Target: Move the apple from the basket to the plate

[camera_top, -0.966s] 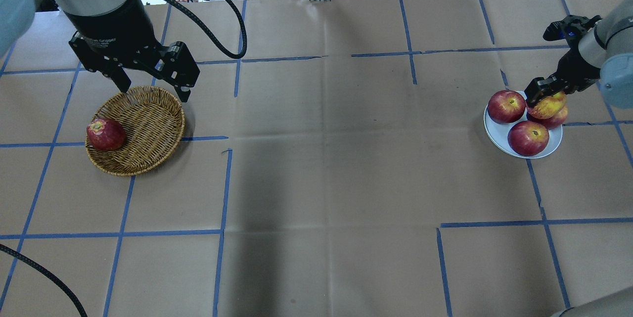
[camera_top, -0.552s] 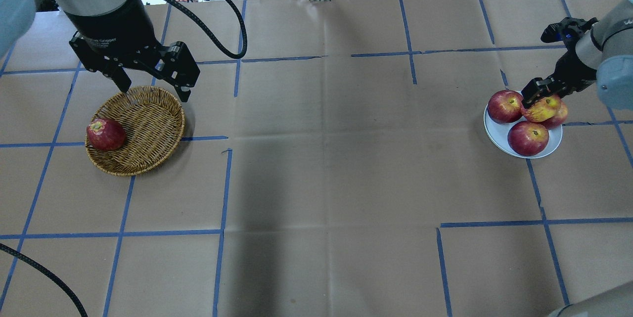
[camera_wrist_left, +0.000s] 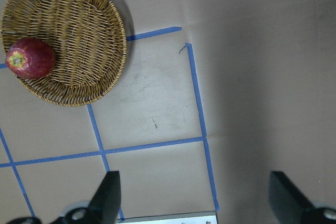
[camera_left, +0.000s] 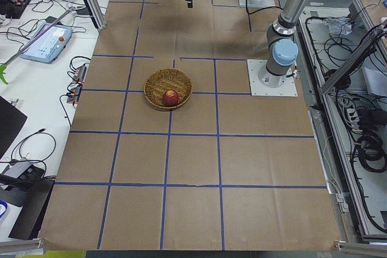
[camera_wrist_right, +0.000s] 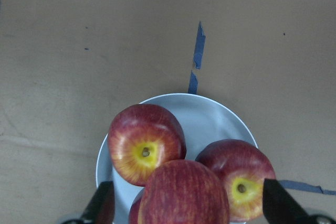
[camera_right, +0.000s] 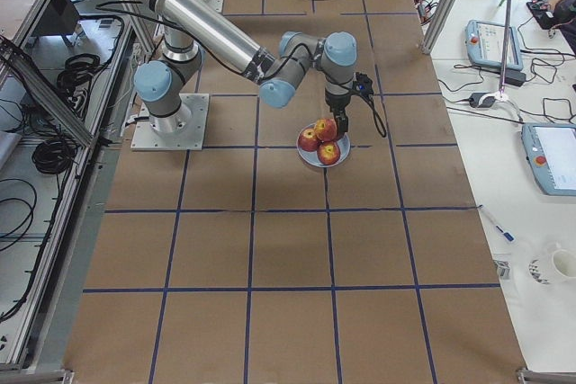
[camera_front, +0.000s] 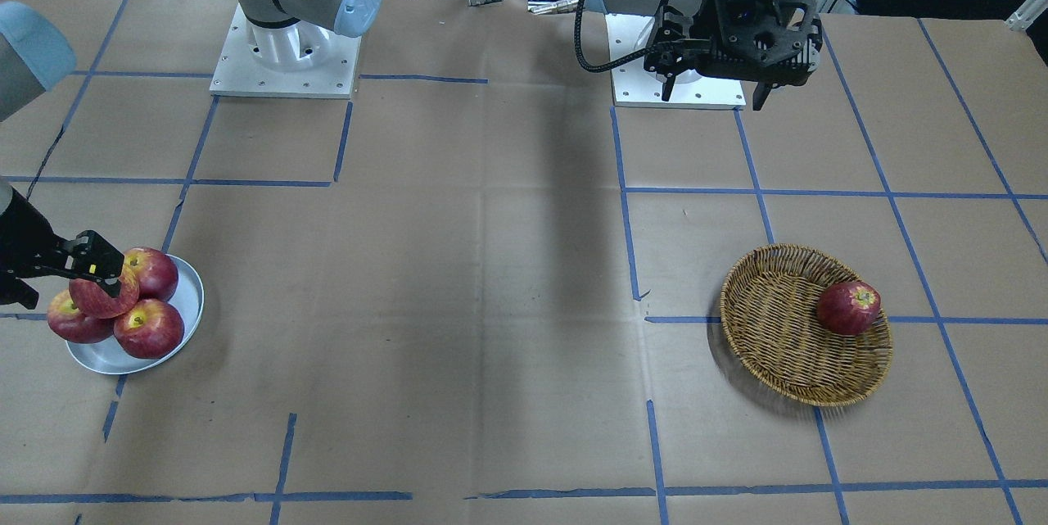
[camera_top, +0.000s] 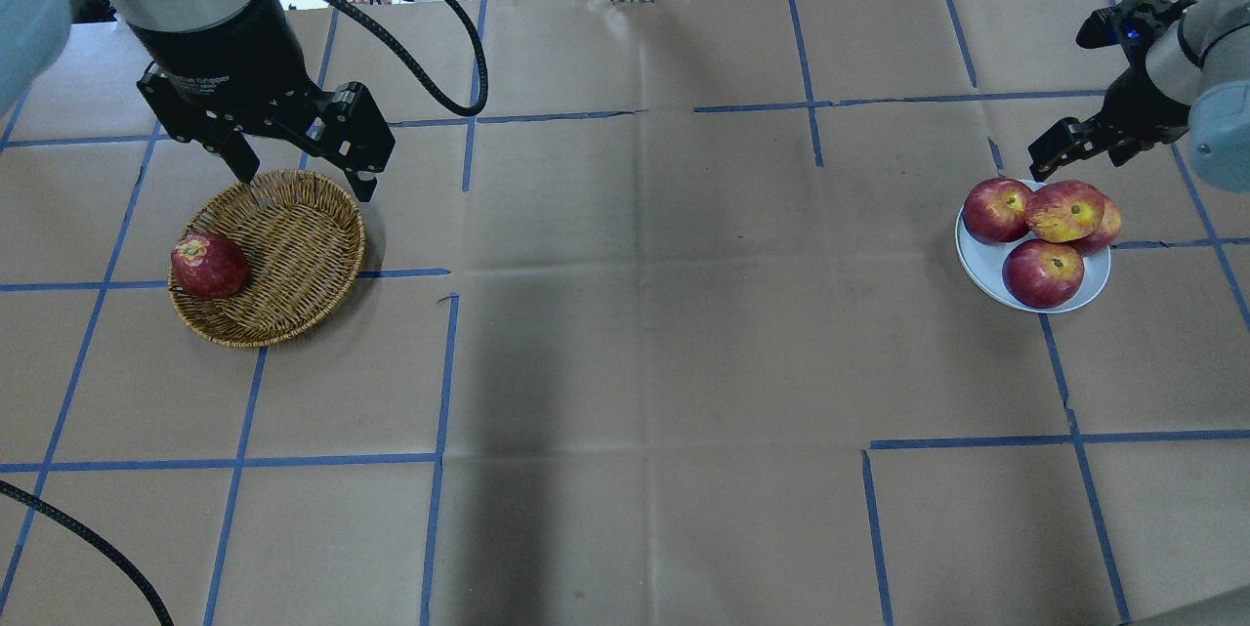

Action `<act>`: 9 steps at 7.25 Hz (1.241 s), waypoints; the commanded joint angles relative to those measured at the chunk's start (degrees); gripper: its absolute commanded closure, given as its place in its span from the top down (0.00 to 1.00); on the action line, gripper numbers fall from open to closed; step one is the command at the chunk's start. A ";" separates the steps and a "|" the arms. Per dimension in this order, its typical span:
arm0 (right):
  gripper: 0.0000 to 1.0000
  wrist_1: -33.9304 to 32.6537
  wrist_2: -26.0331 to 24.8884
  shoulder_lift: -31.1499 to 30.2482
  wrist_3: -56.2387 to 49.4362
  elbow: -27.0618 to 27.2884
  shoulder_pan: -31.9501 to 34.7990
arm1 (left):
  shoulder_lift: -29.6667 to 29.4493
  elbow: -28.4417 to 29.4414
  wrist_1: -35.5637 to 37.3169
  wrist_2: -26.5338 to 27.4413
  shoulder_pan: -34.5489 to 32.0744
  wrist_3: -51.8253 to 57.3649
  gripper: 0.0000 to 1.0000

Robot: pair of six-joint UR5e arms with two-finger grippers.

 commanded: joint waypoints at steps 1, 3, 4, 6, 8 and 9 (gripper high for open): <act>1.00 10.41 -0.45 -4.69 6.56 -4.72 4.78 | 0.00 0.00 0.01 0.00 -0.09 0.00 0.99; 1.00 19.83 -0.62 -9.96 17.86 -5.88 10.57 | 0.00 0.00 -0.08 -0.09 -0.09 0.00 0.99; 1.00 24.14 -0.71 -12.51 22.63 -5.97 14.52 | 0.00 0.00 0.01 0.00 0.00 0.00 0.99; 1.00 27.08 -1.06 -14.99 30.74 -5.97 20.07 | 0.00 0.00 -0.08 0.00 0.00 0.00 0.99; 1.00 27.87 -1.50 -16.48 30.86 -5.97 21.15 | 0.08 0.00 -0.08 0.00 -0.09 0.00 0.99; 1.00 28.31 -1.50 -17.19 30.86 -5.80 21.15 | 0.08 0.00 -0.08 -0.09 -0.09 0.00 0.99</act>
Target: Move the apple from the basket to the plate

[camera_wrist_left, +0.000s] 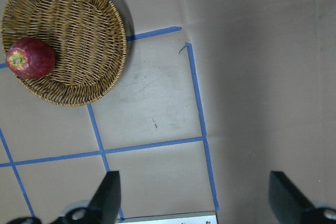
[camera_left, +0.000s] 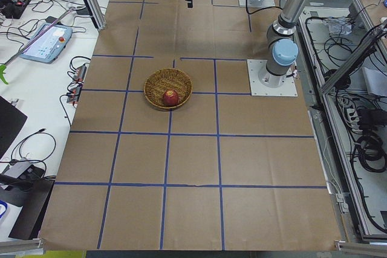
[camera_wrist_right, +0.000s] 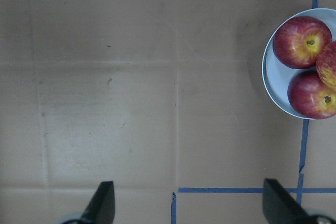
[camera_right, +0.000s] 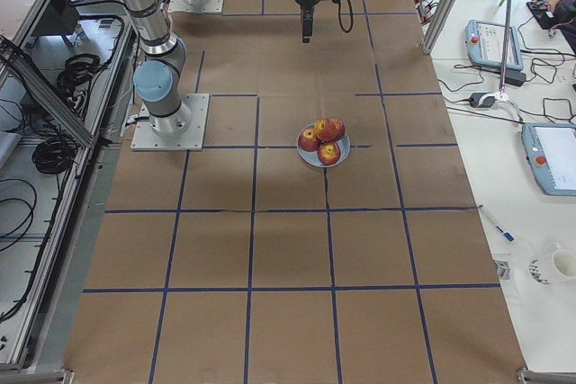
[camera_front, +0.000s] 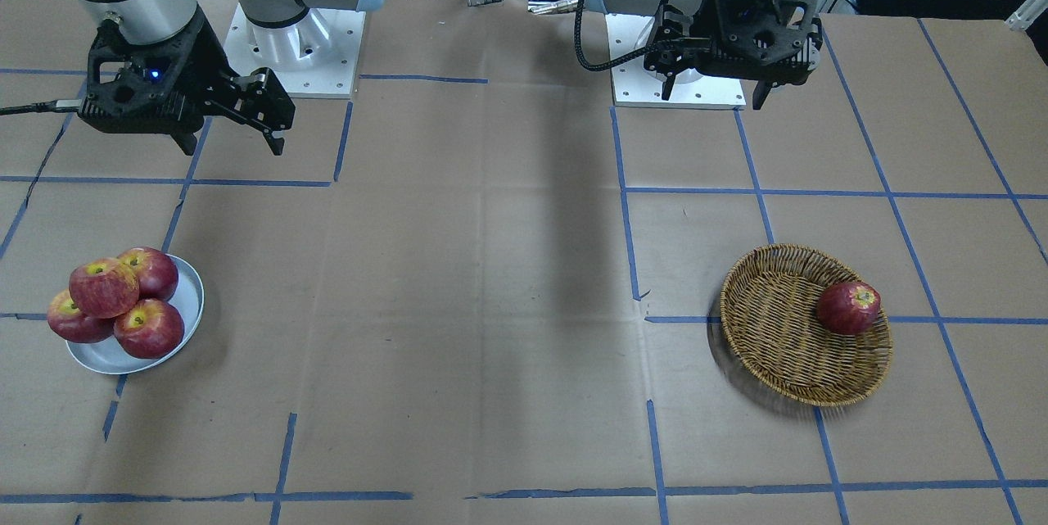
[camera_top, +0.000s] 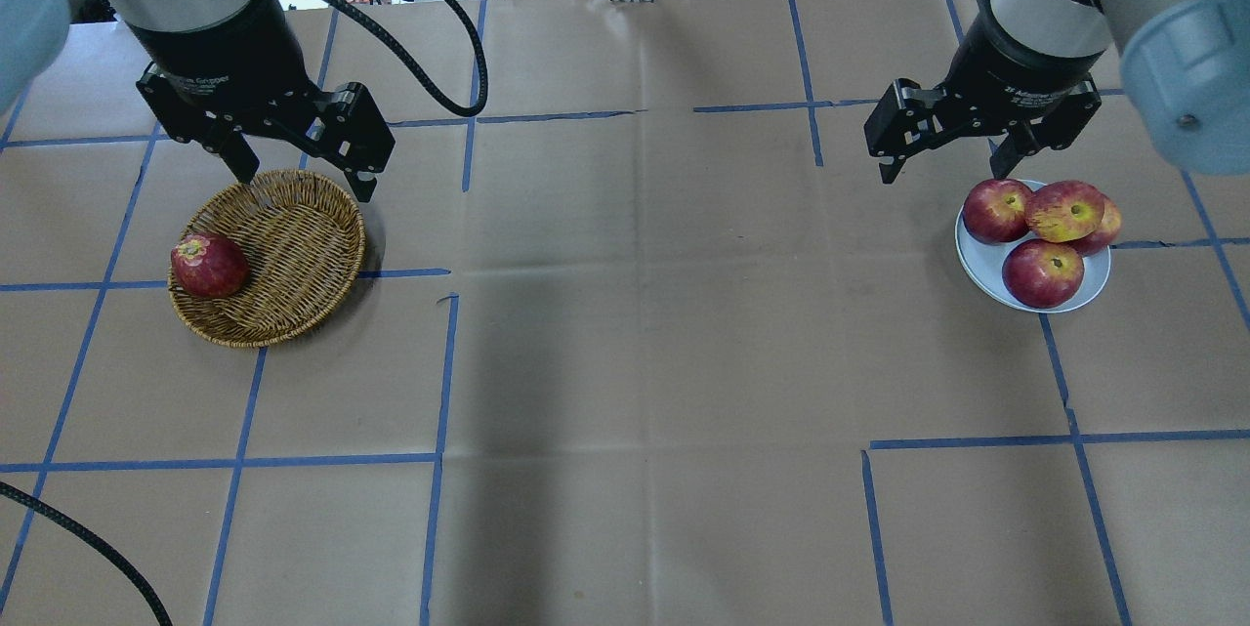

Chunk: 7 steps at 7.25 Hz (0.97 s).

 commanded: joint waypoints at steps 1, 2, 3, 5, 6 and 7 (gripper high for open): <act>1.00 1.52 -0.16 -1.08 0.21 0.05 0.30 | 0.01 0.00 0.00 -0.07 0.05 0.00 0.99; 1.00 1.62 -0.25 -1.08 1.08 0.05 0.39 | 0.01 0.00 0.00 -0.07 -0.04 0.00 0.99; 1.00 1.62 -0.86 -1.08 1.35 0.05 0.47 | 0.01 0.00 0.00 -0.07 -0.04 0.00 0.99; 1.00 1.62 -1.04 -1.08 1.44 0.05 0.48 | 0.01 -0.09 0.00 -0.07 0.05 0.00 0.99; 1.00 1.53 -1.04 -0.99 1.35 0.05 0.48 | 0.01 -0.09 0.00 -0.07 0.05 0.00 0.99; 1.00 1.53 -0.95 -0.99 1.35 0.05 0.48 | 0.01 -0.09 0.00 -0.07 0.05 0.00 0.99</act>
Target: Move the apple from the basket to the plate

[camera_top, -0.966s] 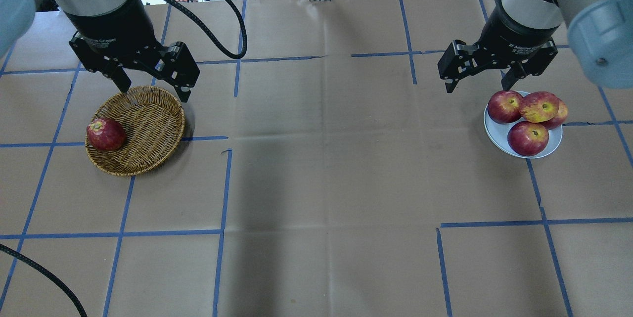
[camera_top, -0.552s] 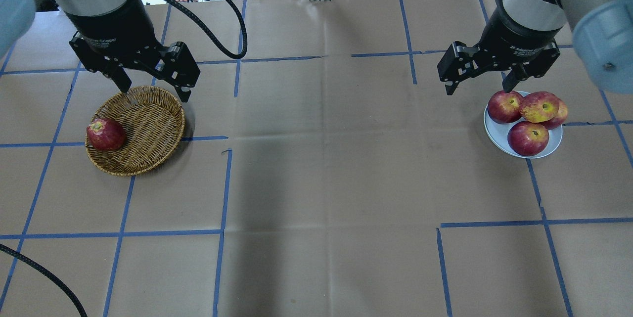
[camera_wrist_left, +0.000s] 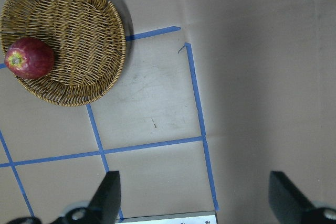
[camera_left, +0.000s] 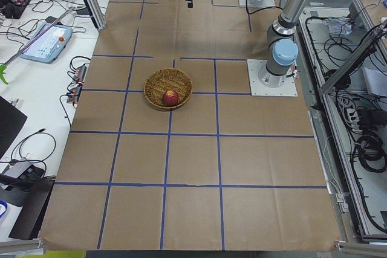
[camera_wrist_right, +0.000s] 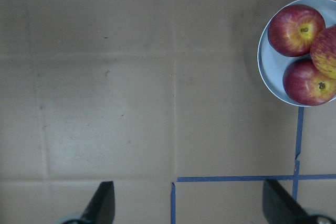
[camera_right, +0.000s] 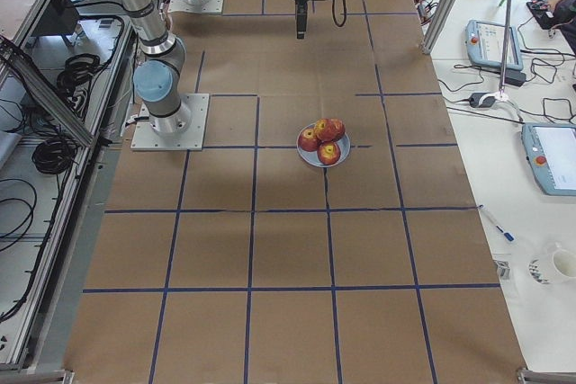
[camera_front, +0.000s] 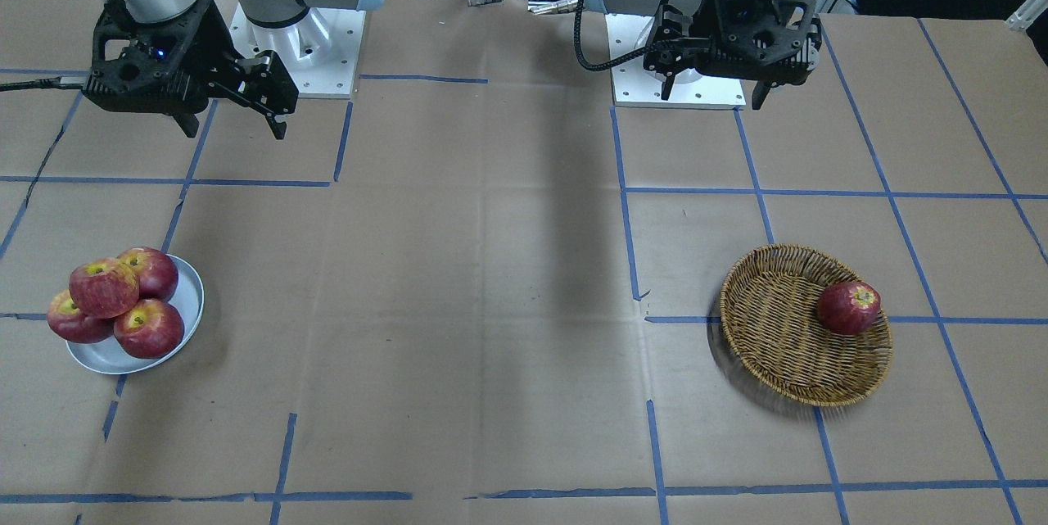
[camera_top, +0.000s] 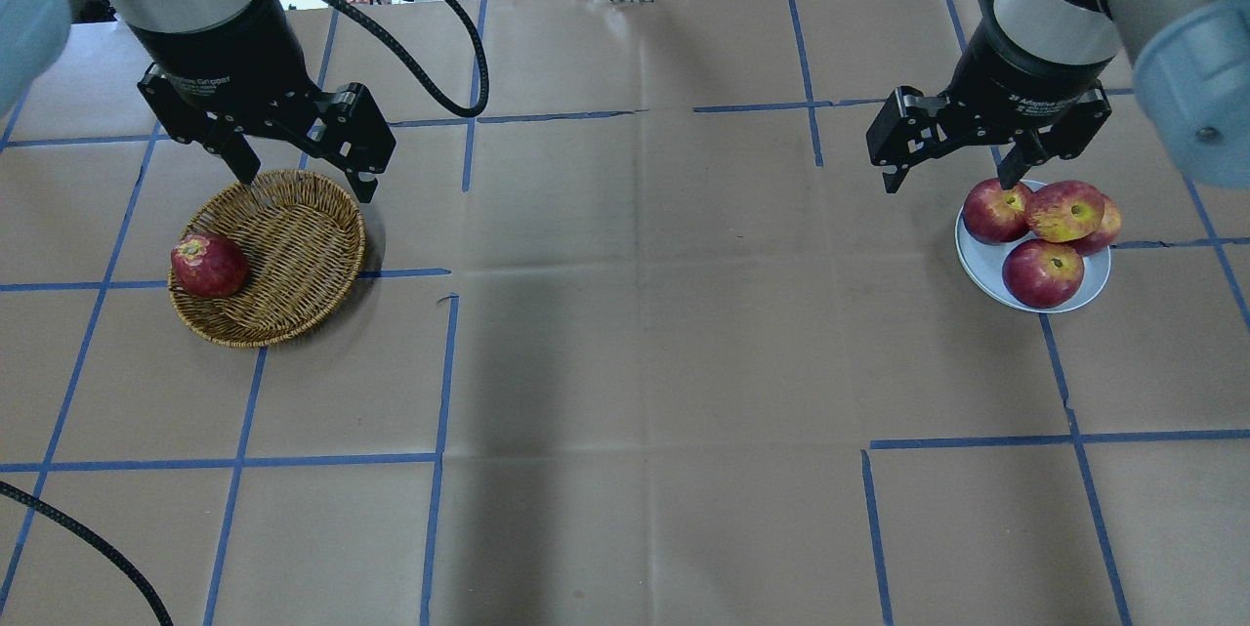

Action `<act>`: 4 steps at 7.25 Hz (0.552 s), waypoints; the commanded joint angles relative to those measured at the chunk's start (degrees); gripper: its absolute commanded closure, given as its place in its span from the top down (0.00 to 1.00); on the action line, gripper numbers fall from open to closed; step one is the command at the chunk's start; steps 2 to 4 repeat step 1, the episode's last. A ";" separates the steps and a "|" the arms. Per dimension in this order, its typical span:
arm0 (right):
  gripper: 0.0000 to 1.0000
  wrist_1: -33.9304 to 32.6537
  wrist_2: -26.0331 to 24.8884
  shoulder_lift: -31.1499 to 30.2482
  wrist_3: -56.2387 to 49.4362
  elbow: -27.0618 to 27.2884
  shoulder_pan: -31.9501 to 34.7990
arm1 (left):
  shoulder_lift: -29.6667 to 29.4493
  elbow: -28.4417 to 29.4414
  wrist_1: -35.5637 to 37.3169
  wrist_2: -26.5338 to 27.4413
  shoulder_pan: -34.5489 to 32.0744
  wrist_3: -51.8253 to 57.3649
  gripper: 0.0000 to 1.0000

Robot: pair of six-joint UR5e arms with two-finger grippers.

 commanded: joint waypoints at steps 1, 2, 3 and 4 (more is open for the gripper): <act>1.00 -0.03 0.05 0.04 -0.02 0.00 0.00 | 0.00 0.00 0.00 0.00 0.01 0.00 0.99; 1.00 -0.03 0.05 0.04 -0.02 0.00 0.00 | 0.00 0.00 0.00 0.00 0.01 0.00 0.99; 1.00 -0.03 0.05 0.04 -0.02 0.00 0.00 | 0.00 0.00 0.00 0.00 0.01 0.00 0.99; 1.00 -0.03 0.05 0.04 -0.02 0.00 0.00 | 0.00 0.00 0.00 0.00 0.01 0.00 0.99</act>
